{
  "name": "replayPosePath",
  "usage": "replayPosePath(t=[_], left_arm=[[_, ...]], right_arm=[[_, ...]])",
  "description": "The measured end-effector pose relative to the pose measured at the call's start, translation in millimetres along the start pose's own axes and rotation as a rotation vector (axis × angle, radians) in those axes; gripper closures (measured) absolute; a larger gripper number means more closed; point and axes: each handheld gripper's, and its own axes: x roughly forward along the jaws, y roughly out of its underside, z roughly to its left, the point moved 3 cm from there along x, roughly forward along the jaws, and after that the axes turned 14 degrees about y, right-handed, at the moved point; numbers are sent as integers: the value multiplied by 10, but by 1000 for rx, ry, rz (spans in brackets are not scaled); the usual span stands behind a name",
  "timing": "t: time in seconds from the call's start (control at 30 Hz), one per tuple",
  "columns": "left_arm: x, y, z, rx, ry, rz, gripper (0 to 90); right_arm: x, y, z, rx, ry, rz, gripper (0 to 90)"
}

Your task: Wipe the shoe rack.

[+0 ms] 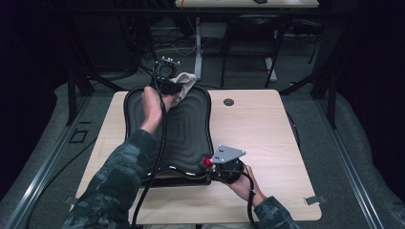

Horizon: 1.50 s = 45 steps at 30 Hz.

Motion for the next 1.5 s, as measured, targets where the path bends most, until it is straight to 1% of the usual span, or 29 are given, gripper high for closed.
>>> replayPosePath(t=[0.13,0.2,0.23,0.27,0.3,0.37,0.4,0.43,0.47,0.57,0.73,0.83,0.87,0.9,0.93,1.0,1.03,1.1,1.13,1.17,1.2,1.23,1.3,1.33,1.37,1.43,1.5], left_arm=[[5,-9,1,14,-7,11,824],[14,-14,7,16,-11,9,824],[18,-17,9,13,-12,9,824],[21,-19,12,14,-13,8,824],[25,-22,14,19,-16,9,824],[31,-30,15,24,-18,14,825],[33,-34,14,25,-17,18,825],[36,-39,17,28,-16,18,825],[41,-42,20,29,-15,18,826],[47,-53,33,25,-7,21,826],[53,-62,54,24,-1,22,826],[54,-65,56,31,5,26,826],[55,-67,58,37,6,26,826],[54,-63,65,37,10,21,827],[49,-61,73,36,14,22,826],[43,-54,85,34,21,17,826],[43,-54,84,34,21,17,826],[46,-57,78,41,17,21,826],[49,-58,72,40,14,20,826],[50,-58,71,40,13,20,826],[50,-58,71,38,12,18,826],[52,-58,70,38,12,17,826],[56,-59,64,41,11,15,826],[61,-60,55,42,11,16,826],[65,-63,48,47,10,15,825],[83,-71,27,52,8,15,825],[103,-93,3,65,7,20,825]], right_arm=[[-2,2,1,5,6,5,599],[20,-5,23,22,2,-14,599],[29,-11,34,24,9,-16,599],[29,-15,44,24,19,-6,599],[41,-20,52,27,16,-15,599],[47,-24,61,37,21,-13,599],[51,-23,64,40,22,-18,599],[47,-21,62,32,28,-11,599],[56,-24,65,38,29,-18,599],[64,-29,70,40,23,-16,599],[78,-35,64,36,30,-10,598],[78,-38,70,49,31,-14,590],[75,-41,71,56,30,-17,546],[57,-41,66,65,22,-10,482],[24,-47,55,77,14,-8,468],[-43,-44,22,80,12,-15,486],[-80,-31,-4,93,18,-9,506],[-83,-2,-13,102,-2,-14,584],[-69,10,-5,94,-2,-24,592],[-68,10,-3,93,3,-20,596],[-63,6,-1,93,-2,-18,598],[-56,2,1,79,-6,-24,599],[-57,2,-1,73,5,-13,600],[-54,0,0,72,0,-16,601],[-50,-5,1,69,-8,-20,601],[-50,-8,-1,68,-6,-11,601],[-43,-7,-5,72,-12,-16,601]])
